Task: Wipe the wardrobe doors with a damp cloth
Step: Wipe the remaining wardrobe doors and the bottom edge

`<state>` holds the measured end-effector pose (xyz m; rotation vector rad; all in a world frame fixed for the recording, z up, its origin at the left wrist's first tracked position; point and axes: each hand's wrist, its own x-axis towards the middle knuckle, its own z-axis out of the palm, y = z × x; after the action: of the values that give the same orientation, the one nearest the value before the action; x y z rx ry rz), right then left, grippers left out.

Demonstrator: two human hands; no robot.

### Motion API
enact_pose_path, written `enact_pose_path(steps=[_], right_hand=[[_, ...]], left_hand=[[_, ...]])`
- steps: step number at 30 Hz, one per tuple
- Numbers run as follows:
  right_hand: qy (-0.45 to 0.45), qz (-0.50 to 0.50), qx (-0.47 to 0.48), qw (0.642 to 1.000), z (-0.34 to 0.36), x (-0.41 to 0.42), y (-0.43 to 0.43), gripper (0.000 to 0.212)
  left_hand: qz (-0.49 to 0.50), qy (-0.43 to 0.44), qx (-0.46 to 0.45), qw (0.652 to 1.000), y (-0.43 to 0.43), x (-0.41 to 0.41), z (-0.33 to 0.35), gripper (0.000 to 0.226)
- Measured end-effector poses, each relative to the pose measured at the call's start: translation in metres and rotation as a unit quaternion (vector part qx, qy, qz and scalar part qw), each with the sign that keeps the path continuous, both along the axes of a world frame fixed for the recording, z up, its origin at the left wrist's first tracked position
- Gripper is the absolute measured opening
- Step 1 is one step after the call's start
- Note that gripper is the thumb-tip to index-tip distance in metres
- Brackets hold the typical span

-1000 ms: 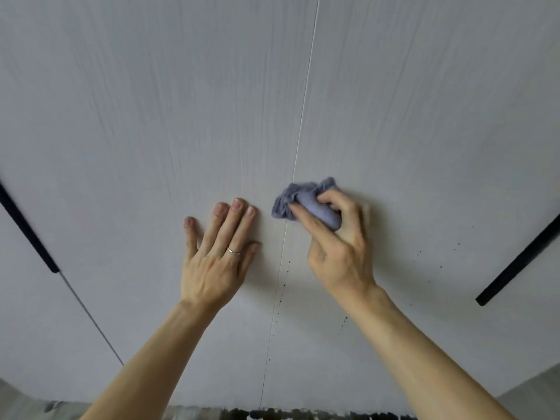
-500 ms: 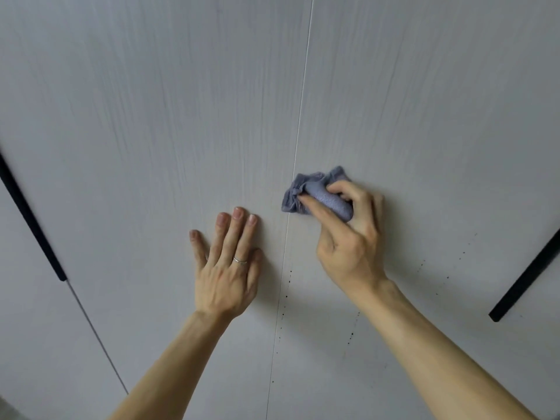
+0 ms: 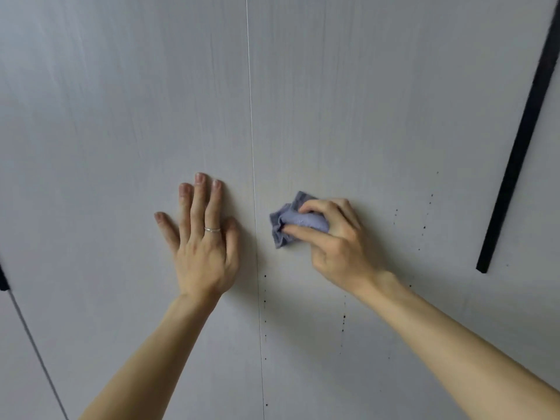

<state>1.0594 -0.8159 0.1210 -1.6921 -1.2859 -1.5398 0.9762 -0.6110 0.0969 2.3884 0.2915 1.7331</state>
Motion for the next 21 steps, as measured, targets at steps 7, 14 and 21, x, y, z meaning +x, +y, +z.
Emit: enact_pose_path(steps=[7, 14, 21], right_hand=[[0.064, -0.058, 0.203, 0.975, 0.026, 0.015, -0.039, 0.042], [0.024, -0.047, 0.031, 0.998, -0.085, 0.008, -0.04, 0.038], [0.085, -0.124, 0.17, 0.974, -0.003, 0.028, -0.091, 0.038]], left_hand=[[0.003, 0.043, -0.003, 0.999, -0.009, -0.001, -0.002, 0.062], [0.005, 0.052, 0.0, 0.999, -0.008, 0.0, -0.006, 0.065], [-0.001, 0.096, -0.01, 0.995, -0.009, -0.008, -0.004, 0.063]])
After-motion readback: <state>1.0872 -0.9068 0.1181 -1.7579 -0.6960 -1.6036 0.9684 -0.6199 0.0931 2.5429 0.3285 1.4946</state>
